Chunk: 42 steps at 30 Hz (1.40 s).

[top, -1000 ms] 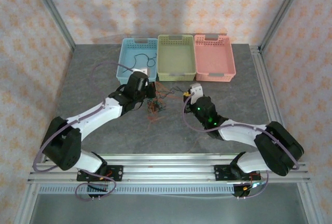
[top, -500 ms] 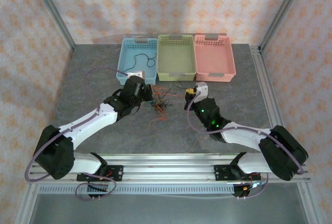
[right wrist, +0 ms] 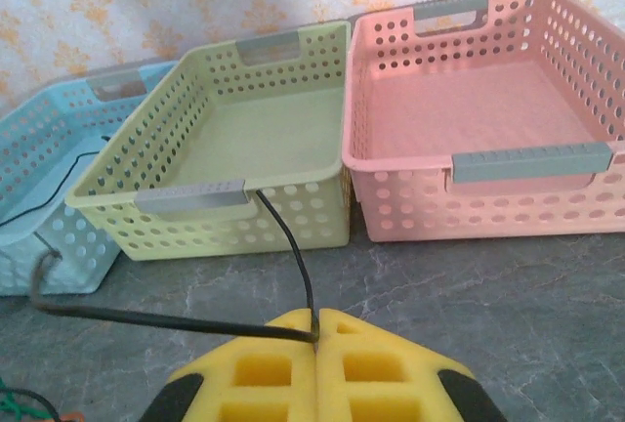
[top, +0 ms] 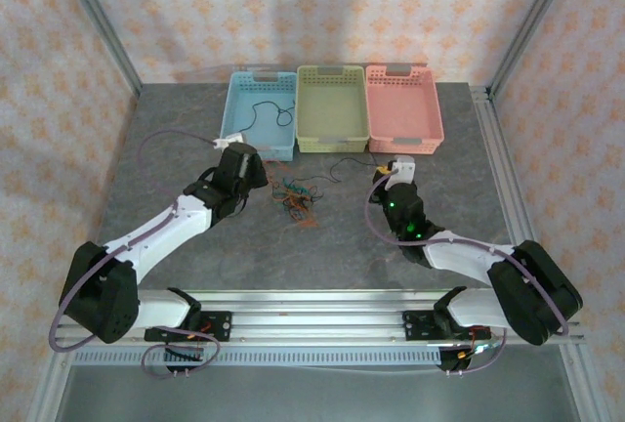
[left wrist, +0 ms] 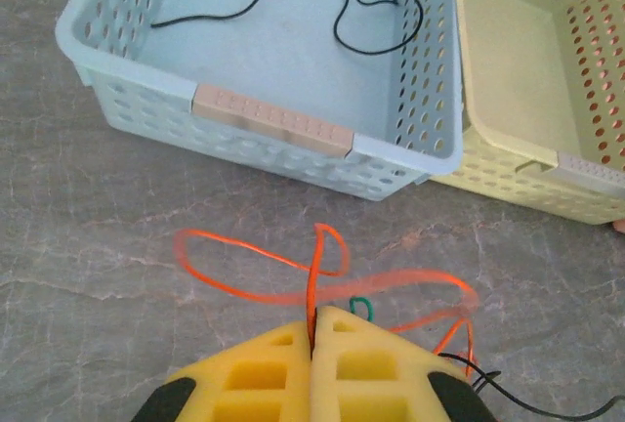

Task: Untangle the cables

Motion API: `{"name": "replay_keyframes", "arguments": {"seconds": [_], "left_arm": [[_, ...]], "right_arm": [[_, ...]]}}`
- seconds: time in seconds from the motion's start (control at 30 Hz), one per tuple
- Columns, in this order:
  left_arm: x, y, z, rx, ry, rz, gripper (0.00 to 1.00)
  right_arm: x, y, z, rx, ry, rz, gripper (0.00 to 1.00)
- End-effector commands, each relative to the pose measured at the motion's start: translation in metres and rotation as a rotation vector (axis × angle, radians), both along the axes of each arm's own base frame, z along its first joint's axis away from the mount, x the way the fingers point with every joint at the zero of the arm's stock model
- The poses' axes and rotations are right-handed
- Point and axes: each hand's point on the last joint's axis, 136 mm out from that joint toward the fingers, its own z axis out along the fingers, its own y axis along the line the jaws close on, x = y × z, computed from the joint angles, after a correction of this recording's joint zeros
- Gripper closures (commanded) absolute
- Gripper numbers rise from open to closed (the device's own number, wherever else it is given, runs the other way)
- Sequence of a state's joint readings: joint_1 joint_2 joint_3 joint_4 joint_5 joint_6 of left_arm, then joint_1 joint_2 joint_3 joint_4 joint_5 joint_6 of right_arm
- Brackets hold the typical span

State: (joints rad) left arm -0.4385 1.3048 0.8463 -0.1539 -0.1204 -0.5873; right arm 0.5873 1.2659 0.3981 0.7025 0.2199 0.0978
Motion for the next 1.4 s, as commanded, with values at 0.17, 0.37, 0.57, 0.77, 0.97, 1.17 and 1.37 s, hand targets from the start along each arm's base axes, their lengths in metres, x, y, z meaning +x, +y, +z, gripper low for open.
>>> {"name": "replay_keyframes", "arguments": {"seconds": [0.17, 0.37, 0.57, 0.77, 0.97, 1.17, 1.37], "left_arm": [[-0.001, -0.004, 0.000, -0.009, 0.004, -0.012, 1.00], [0.001, -0.002, -0.006, 0.011, 0.020, -0.004, 1.00], [0.002, 0.007, -0.011, 0.065, 0.026, 0.028, 1.00], [0.004, 0.007, -0.014, 0.064, 0.035, 0.032, 1.00], [0.005, 0.007, -0.018, 0.076, 0.049, 0.036, 1.00], [0.007, 0.009, -0.022, 0.081, 0.063, 0.044, 1.00], [0.008, 0.015, -0.029, 0.097, 0.085, 0.064, 1.00]], "right_arm": [[-0.002, 0.015, 0.004, 0.062, 0.001, 0.074, 1.00], [-0.003, 0.011, 0.011, 0.059, -0.008, 0.058, 1.00], [-0.016, -0.010, 0.063, 0.075, -0.101, 0.005, 1.00], [-0.047, -0.046, 0.180, 0.102, -0.278, -0.074, 1.00], [-0.077, -0.078, 0.284, 0.154, -0.442, -0.147, 1.00], [-0.093, -0.092, 0.339, 0.178, -0.517, -0.175, 1.00], [-0.100, -0.098, 0.379, 0.172, -0.558, -0.188, 1.00]]}}
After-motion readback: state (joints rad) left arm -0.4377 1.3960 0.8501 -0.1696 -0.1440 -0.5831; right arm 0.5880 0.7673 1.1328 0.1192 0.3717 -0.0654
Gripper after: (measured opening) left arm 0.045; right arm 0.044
